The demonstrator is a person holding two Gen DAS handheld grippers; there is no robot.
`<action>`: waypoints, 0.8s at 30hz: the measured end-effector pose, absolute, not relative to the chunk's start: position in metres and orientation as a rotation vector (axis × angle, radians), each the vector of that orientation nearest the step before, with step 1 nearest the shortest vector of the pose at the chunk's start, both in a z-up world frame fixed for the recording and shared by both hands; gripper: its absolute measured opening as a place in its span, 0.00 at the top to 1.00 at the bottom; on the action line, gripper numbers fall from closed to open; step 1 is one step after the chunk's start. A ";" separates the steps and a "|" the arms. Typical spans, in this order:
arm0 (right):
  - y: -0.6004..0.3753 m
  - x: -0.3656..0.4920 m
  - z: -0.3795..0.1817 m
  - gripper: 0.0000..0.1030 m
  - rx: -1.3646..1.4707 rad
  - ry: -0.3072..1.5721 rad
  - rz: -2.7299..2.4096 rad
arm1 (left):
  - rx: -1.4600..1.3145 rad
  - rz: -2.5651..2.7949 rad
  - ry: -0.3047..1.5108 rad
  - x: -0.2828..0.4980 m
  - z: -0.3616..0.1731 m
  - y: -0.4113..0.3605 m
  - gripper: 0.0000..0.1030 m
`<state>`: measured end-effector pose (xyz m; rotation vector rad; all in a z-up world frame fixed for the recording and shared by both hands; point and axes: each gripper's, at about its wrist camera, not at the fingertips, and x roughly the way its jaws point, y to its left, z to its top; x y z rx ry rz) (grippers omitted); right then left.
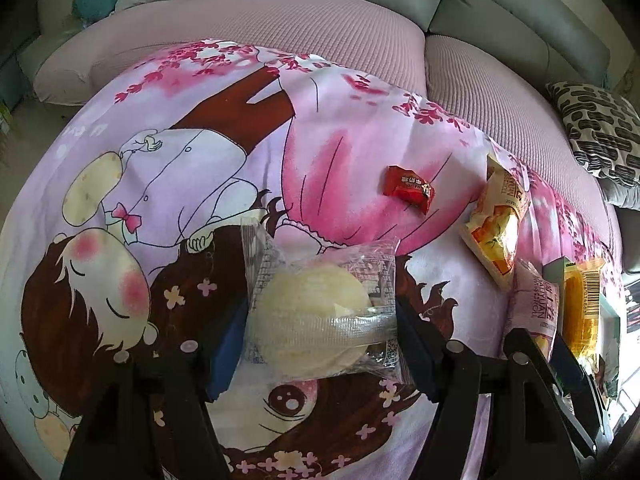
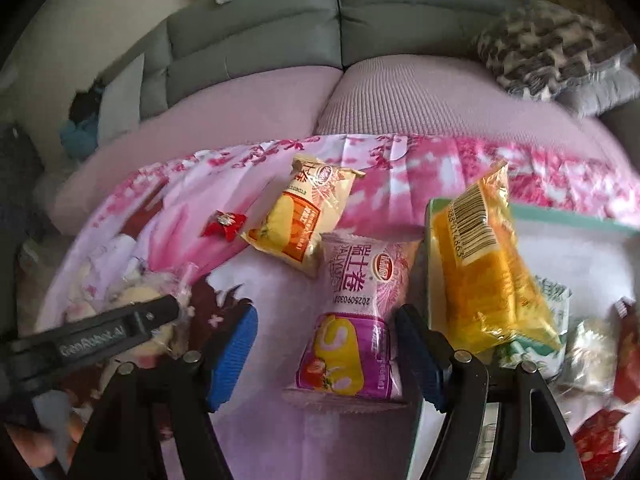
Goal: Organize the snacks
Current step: 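Grasp the pink-purple bag with the right tool while the left holds the bun packet, then carry the bun packet into the tray with the left tool while the right carries the pink bag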
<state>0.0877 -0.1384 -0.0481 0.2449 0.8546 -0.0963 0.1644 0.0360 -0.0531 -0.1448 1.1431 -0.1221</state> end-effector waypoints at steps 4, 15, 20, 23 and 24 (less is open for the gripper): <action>-0.136 0.091 -0.053 0.37 0.267 0.870 -0.060 | -0.167 -0.137 1.149 0.166 -0.056 0.038 0.30; -0.135 0.095 -0.060 0.51 0.252 0.873 -0.126 | -0.167 -0.149 1.137 0.167 -0.057 0.037 0.33; -0.138 0.093 -0.059 0.60 0.271 0.866 -0.117 | -0.155 -0.146 1.128 0.165 -0.054 0.035 0.35; -0.140 0.091 -0.056 0.61 0.290 0.859 -0.114 | -0.150 -0.148 1.118 0.163 -0.049 0.034 0.36; -0.141 0.090 -0.054 0.61 0.296 0.853 -0.111 | -0.150 -0.150 1.111 0.162 -0.046 0.035 0.36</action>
